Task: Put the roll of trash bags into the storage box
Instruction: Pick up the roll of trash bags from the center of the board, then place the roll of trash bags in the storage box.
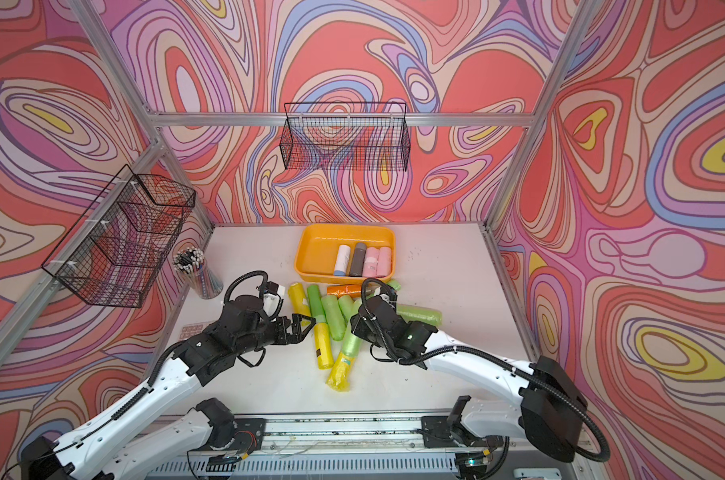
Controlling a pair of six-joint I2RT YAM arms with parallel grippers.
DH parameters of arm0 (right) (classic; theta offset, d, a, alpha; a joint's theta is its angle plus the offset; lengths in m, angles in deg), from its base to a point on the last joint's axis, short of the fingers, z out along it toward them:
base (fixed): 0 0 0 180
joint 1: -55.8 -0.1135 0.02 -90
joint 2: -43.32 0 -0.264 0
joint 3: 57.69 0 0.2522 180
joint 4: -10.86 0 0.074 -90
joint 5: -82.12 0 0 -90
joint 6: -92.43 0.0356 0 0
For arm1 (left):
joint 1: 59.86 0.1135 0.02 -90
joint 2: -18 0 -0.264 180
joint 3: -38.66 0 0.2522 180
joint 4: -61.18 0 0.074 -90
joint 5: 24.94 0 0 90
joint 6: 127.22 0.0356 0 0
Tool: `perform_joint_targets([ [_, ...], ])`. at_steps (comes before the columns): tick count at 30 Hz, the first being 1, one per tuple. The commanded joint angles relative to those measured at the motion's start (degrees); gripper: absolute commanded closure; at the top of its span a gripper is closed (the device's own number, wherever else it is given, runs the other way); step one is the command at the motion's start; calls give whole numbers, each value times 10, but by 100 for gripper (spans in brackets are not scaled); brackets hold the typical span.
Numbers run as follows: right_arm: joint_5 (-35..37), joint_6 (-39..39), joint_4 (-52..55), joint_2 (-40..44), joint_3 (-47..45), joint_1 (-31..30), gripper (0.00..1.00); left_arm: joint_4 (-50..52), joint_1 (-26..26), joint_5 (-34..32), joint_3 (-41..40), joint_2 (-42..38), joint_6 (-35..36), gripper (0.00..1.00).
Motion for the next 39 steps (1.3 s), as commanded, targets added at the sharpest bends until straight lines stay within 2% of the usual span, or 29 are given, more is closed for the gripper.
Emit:
perform_joint_targets([
  [1,31,-14,11,-7,30,-3,70,28,-3,2,17,-5,6,4],
  [9,67,-58,6,-28,74,-2,71,57,-3,4,49,-7,11,4],
  [19,89,-137,40,-95,184,2,74,70,-3,-34,74,2,16,4],
  [29,28,-188,37,-181,286,42,77,81,-3,-77,84,-4,23,4],
  [39,-54,-225,45,-287,409,118,81,86,-3,-105,106,3,19,4],
])
